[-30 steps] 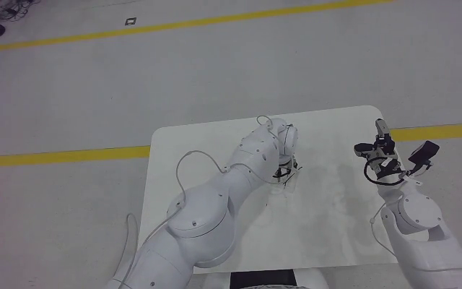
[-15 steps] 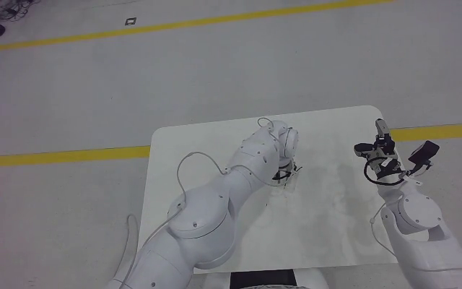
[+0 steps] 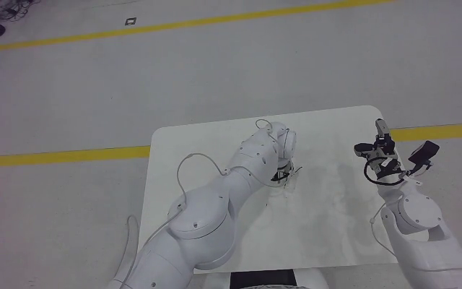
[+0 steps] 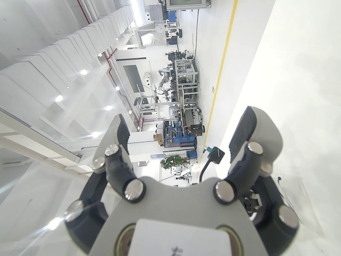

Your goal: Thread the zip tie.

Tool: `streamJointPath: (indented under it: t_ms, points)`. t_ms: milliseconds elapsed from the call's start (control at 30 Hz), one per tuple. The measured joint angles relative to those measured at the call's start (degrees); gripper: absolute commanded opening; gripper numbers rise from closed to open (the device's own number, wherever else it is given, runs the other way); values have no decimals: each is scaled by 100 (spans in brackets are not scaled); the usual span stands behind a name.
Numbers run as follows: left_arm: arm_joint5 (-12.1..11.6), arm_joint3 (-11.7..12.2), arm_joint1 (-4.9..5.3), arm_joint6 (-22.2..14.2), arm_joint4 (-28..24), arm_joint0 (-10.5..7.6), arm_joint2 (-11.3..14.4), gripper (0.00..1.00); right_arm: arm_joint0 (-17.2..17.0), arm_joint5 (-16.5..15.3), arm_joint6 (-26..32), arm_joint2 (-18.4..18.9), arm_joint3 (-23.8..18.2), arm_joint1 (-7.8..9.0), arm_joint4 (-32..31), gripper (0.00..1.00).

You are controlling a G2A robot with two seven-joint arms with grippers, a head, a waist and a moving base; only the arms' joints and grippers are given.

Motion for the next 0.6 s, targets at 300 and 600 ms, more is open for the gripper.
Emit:
streamJointPath:
  t_ms: [300, 600]
  points:
    - [147, -12, -2, 26, 88, 29, 1, 22, 0, 0, 0, 0, 0, 0, 0, 100]
    - [198, 18, -1, 81, 73, 17, -17, 18, 0, 0, 0, 0, 0, 0, 0, 100]
